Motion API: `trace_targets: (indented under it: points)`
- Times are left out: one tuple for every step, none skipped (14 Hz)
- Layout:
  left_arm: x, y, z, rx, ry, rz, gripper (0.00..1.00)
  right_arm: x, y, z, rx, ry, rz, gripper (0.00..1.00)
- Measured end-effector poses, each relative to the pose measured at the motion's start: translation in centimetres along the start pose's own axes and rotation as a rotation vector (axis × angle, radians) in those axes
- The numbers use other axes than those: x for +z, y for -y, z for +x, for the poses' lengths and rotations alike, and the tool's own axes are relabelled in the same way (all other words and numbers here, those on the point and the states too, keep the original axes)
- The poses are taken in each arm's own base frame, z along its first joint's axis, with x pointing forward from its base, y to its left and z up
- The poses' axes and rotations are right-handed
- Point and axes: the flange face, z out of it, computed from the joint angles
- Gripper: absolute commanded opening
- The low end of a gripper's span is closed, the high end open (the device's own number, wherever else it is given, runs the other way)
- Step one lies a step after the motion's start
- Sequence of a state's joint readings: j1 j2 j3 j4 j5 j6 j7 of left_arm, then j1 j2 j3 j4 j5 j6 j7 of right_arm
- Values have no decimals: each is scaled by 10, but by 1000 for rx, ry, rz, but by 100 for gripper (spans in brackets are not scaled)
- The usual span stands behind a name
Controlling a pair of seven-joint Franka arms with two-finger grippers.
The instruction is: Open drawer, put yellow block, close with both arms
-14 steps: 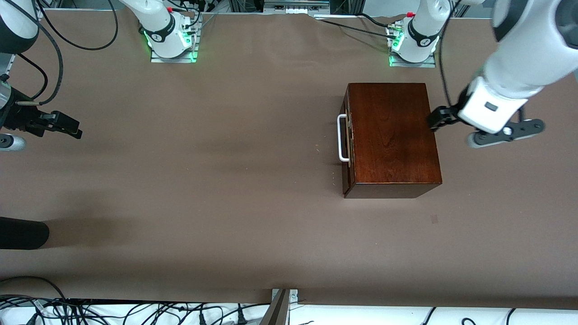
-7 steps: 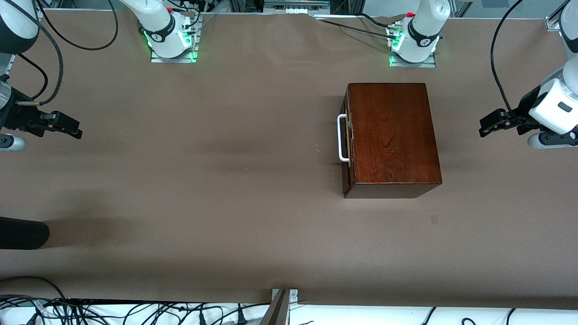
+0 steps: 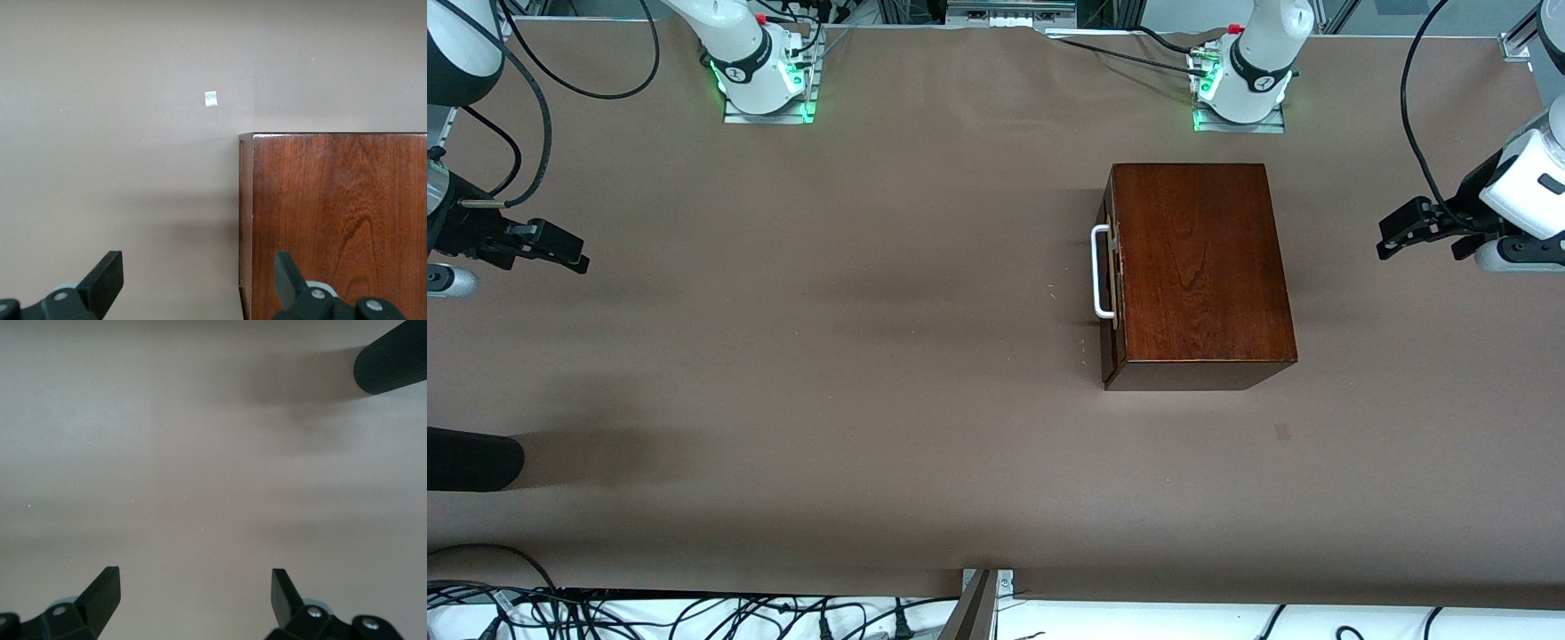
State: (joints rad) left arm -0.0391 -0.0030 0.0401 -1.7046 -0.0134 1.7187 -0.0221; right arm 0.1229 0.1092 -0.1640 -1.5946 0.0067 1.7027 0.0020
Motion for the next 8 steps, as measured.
trace_targets:
  points:
    - [0,0,0,3,0,0,100,0,0,0,0,0,0,100]
    - [0,0,0,7,-1,0,100,0,0,0,0,0,0,100]
    - [0,0,0,10,-1,0,100,0,0,0,0,0,0,100]
    - [0,1,0,12,-1,0,100,0,0,0,0,0,0,100]
    - [0,3,0,13,-1,0,100,0,0,0,0,0,0,100]
    - [0,4,0,17,-1,0,100,0,0,0,0,0,0,100]
    - [0,4,0,20,-1,0,100,0,0,0,0,0,0,100]
    - [0,4,0,21,0,0,100,0,0,0,0,0,0,100]
